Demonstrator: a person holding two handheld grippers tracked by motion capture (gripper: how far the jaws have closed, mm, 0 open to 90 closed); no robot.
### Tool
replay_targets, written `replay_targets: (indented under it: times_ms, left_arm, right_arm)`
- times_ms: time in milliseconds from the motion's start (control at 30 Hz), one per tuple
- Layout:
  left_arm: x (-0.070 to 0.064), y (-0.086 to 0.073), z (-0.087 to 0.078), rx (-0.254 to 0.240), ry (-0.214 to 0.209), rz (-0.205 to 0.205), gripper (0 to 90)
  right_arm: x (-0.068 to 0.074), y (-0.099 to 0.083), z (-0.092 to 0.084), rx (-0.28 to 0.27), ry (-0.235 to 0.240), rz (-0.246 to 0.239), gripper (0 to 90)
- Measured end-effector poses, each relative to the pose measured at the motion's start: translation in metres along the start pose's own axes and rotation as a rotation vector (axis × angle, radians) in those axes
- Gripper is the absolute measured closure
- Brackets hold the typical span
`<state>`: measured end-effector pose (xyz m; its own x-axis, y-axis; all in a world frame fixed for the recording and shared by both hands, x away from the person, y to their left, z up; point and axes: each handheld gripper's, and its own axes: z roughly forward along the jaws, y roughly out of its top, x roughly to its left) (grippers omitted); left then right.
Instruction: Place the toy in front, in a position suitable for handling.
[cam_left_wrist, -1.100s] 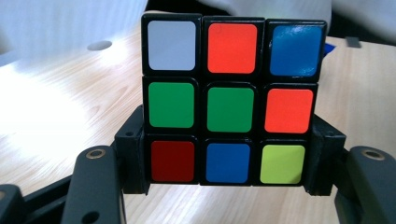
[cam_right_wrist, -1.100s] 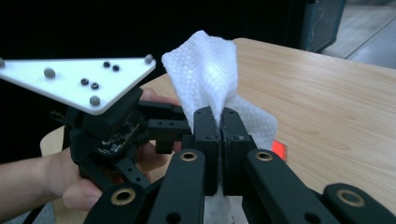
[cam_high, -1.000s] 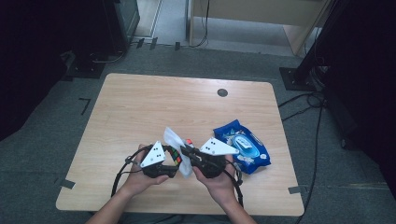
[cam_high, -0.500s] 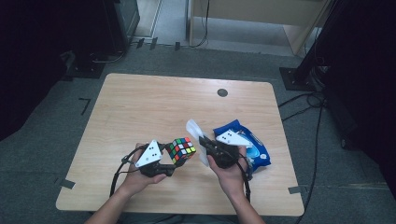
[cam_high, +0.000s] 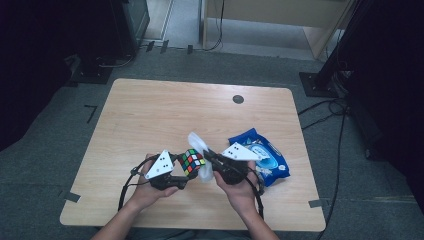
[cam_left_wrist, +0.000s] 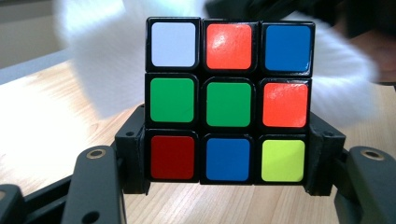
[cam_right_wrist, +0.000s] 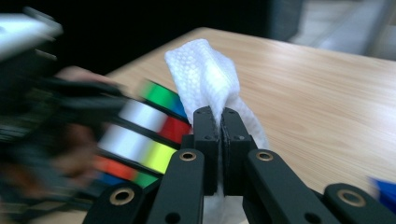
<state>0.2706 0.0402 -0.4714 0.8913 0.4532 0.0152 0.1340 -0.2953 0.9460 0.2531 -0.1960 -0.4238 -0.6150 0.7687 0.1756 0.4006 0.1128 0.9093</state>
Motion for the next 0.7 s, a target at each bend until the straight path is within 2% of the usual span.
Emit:
replay_targets:
  times_ms: [33, 67, 100, 133, 167, 200, 233, 333, 400, 500, 533, 567, 600, 633, 667, 700]
  left_arm:
    - [0.0, 0.0, 0.0, 0.0, 0.0, 0.0, 34.6]
    - [0.002, 0.0, 0.0, 0.007, 0.008, -0.003, 34.6]
    - [0.005, -0.001, -0.001, 0.015, 0.041, -0.008, 34.6]
    - [0.007, -0.001, -0.001, 0.025, 0.069, -0.015, 34.6]
    - [0.007, -0.001, -0.001, 0.025, 0.069, -0.015, 34.6]
    - [0.015, -0.004, -0.002, 0.045, 0.115, -0.048, 34.6]
    - [0.02, -0.006, -0.004, 0.055, 0.142, -0.061, 34.6]
    - [0.033, -0.01, -0.008, 0.076, 0.215, -0.111, 34.6]
    - [0.04, -0.012, -0.011, 0.088, 0.262, -0.143, 34.6]
    - [0.05, -0.015, -0.015, 0.116, 0.334, -0.174, 34.6]
    - [0.053, -0.016, -0.016, 0.123, 0.349, -0.191, 34.6]
    - [0.053, -0.016, -0.016, 0.123, 0.349, -0.191, 34.6]
    - [0.058, -0.019, -0.018, 0.136, 0.375, -0.221, 34.6]
    - [0.058, -0.019, -0.018, 0.136, 0.375, -0.221, 34.6]
    - [0.062, -0.02, -0.019, 0.15, 0.397, -0.236, 34.6]
    - [0.063, -0.021, -0.019, 0.159, 0.405, -0.243, 34.6]
  right_arm:
    - [0.0, 0.0, 0.0, 0.0, 0.0, 0.0, 88.3]
    - [-0.006, -0.003, 0.002, 0.017, -0.036, 0.001, 88.3]
    - [-0.022, -0.013, 0.009, 0.065, -0.138, -0.01, 88.3]
    - [-0.027, -0.017, 0.012, 0.089, -0.178, -0.022, 88.3]
    - [-0.027, -0.017, 0.012, 0.089, -0.178, -0.022, 88.3]
    - [-0.043, -0.03, 0.02, 0.154, -0.226, 0.004, 88.3]
    - [-0.049, -0.035, 0.023, 0.171, -0.241, 0.028, 88.2]
    - [-0.06, -0.043, 0.027, 0.208, -0.265, 0.051, 88.1]
    - [-0.063, -0.045, 0.029, 0.212, -0.283, 0.037, 88.0]
    - [-0.064, -0.049, 0.033, 0.237, -0.286, 0.029, 87.2]
    - [-0.064, -0.051, 0.035, 0.249, -0.288, 0.021, 87.0]
    - [-0.063, -0.054, 0.038, 0.258, -0.289, 0.015, 86.4]
    - [-0.063, -0.056, 0.04, 0.272, -0.29, 0.008, 83.7]
    - [-0.063, -0.056, 0.04, 0.272, -0.29, 0.008, 83.7]
    - [-0.063, -0.059, 0.044, 0.302, -0.285, -0.001, 65.5]
    - [-0.062, -0.059, 0.045, 0.298, -0.283, 0.001, 56.0]
